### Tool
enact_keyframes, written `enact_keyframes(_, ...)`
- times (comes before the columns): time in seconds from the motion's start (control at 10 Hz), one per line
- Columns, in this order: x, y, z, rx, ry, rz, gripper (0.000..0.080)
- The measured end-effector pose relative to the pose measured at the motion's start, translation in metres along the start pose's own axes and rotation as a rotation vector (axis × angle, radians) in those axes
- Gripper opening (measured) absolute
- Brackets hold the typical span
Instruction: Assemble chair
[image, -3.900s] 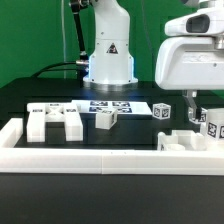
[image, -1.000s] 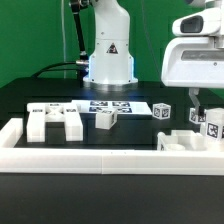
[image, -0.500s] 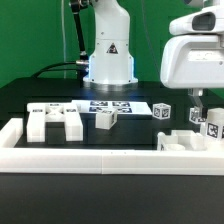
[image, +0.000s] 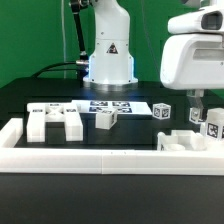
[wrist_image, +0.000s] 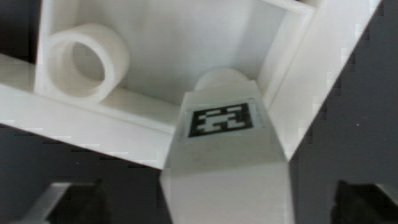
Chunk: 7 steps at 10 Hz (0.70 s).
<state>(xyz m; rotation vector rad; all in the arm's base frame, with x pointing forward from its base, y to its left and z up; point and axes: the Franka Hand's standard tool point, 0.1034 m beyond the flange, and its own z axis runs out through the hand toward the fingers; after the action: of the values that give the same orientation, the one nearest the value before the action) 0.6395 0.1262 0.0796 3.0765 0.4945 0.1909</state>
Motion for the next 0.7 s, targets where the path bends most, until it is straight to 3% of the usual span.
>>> enact_keyframes(0.1,-0.0001,0.0001,0.0002,0.000,0.000,0.021,0.0444)
enact_keyframes(0.2,-0.0001,0.0001,0.0002,0.000,0.000,0.026,0.0444)
enact_keyframes(0.3,0.0000,-0.0001,0.0001,0.001,0.000,0.084,0.0286)
enact_keyframes(0.7,-0.0004,0.0019,0.0003,-0.002,0.000,0.426,0.0287)
